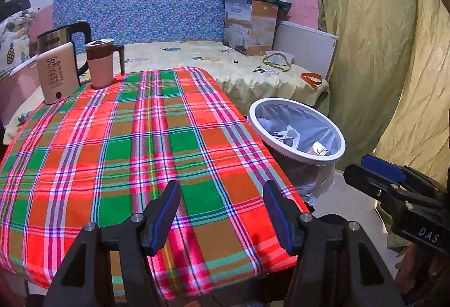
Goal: Collect trash
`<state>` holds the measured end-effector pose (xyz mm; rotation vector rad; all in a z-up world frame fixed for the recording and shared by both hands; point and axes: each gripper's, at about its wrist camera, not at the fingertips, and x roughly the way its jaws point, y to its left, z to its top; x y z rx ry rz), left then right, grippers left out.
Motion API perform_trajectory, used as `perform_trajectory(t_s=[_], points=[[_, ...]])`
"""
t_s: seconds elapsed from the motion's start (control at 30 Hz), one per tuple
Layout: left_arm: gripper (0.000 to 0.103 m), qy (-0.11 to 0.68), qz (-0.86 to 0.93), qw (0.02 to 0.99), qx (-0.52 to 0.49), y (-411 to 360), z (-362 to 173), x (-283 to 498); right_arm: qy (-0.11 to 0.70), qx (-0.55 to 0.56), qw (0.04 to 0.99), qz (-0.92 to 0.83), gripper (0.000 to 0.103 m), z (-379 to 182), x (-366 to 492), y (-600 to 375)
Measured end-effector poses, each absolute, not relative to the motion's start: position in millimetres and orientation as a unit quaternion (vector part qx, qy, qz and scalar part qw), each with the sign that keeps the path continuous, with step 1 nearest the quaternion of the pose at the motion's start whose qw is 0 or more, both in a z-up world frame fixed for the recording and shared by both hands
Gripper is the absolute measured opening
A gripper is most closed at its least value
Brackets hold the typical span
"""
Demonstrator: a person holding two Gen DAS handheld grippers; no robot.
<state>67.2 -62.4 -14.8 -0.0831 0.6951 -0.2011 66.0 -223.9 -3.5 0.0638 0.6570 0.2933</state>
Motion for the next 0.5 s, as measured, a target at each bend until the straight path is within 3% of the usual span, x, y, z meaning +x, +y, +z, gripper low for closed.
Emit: perform_trajectory(t_s=[0.5], points=[[0.061, 0.336, -0.092, 0.936, -0.042, -60.7, -13.3, 62.2, 0.321, 0.03, 0.936, 0.145, 0.059, -4.0, 62.8, -219.0]])
